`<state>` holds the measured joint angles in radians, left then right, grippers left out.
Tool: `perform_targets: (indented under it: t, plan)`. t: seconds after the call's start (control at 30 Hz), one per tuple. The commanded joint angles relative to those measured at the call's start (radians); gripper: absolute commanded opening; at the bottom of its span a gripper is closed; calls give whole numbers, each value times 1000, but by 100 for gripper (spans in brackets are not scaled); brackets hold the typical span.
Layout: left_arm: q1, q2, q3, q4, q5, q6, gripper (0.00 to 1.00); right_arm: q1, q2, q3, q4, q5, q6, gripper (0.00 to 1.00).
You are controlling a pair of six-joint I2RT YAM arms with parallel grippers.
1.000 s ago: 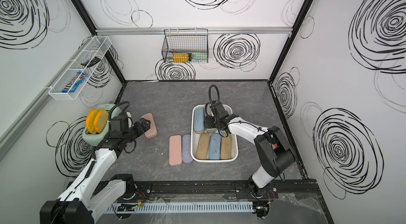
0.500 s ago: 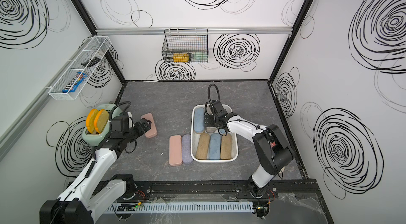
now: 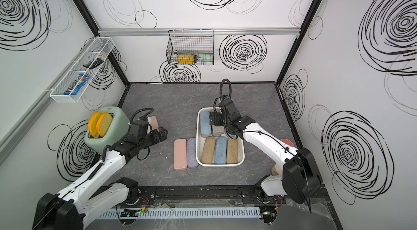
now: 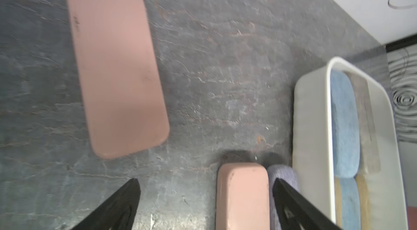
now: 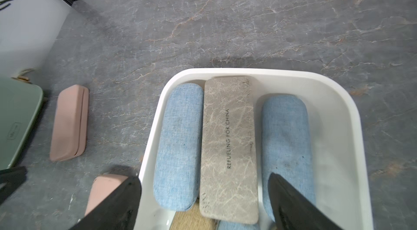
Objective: Put the glasses cases into the storage boxes
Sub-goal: Place the glasses case in the storage box, then pick up the glasses case at the center of the board.
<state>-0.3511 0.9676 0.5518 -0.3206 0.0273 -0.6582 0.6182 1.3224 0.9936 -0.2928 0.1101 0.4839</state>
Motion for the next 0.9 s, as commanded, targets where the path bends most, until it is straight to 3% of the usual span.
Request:
perform_targets:
  t: [0.0,0.17,0.3,0.63,0.87]
  plan:
    - [-142,-29,12,-14,-81,-80,96,34,-80,-15,-94,42,45,92]
    - [-412,14,-1,-4,-175,-197,96,87,-181,-32,-190,85,105,90]
    - [-523,95,6,5,-200,-240,97,113,-257,-52,-235,86,142,89]
    - [-551,201,53,-71,-281,-243,99,123,-357,-90,-287,86,181,86]
    - [-517,213,20,-36,-261,-242,99,123,-367,-108,-328,113,223,85]
